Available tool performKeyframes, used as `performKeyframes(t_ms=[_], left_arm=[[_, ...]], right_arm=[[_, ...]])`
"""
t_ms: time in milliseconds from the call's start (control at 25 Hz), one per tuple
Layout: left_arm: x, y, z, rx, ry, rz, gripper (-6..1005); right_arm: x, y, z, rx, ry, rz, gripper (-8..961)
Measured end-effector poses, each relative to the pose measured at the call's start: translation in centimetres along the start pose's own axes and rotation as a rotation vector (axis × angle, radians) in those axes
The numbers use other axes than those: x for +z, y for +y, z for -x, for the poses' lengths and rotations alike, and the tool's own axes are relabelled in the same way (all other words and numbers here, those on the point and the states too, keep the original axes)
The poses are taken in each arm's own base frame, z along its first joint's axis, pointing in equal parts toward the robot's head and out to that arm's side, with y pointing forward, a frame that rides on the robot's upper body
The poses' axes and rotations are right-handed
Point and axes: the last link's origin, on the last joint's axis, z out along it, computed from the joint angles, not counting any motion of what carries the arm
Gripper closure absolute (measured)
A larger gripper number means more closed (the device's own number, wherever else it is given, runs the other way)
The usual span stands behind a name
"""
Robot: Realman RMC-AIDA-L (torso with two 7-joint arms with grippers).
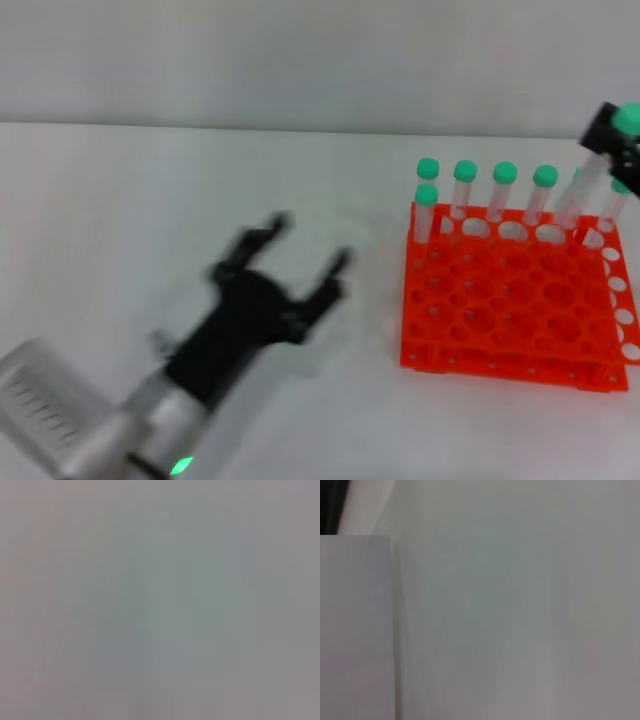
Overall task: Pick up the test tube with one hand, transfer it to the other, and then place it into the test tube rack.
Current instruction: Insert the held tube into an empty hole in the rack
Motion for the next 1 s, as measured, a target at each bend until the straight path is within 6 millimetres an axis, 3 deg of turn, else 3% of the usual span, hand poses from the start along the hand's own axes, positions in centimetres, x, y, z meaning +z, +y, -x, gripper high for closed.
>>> performKeyframes(t_ms=[120,160,400,760,1000], left_arm=[[-1.3,-1.0,0.2,0.001,-0.002,-0.065,331],[-3.2,-2.5,0.6,-0.007,-0.018,-0.160,283],[-6.6,-4.9,1.0,-0.044,-0.038,-0.328,106],[-7.9,-5.6,1.1,-0.067,-0.042,-0.384,106],[-7.9,-5.7,1.2,-0.081,-0.046,-0.383,106]], right_arm=[[1.7,0.7,-0.7,-0.028,-0.009,0.002,750],[2.3,0.9,-0.9,-0.038,-0.009,-0.001,750],[5.2,1.4,-2.5,-0.084,0.014,-0.034,750],[6.7,0.8,-4.8,-0.029,0.074,-0.108,750],[7.3,0.4,-5.3,-0.011,0.072,-0.148,751]])
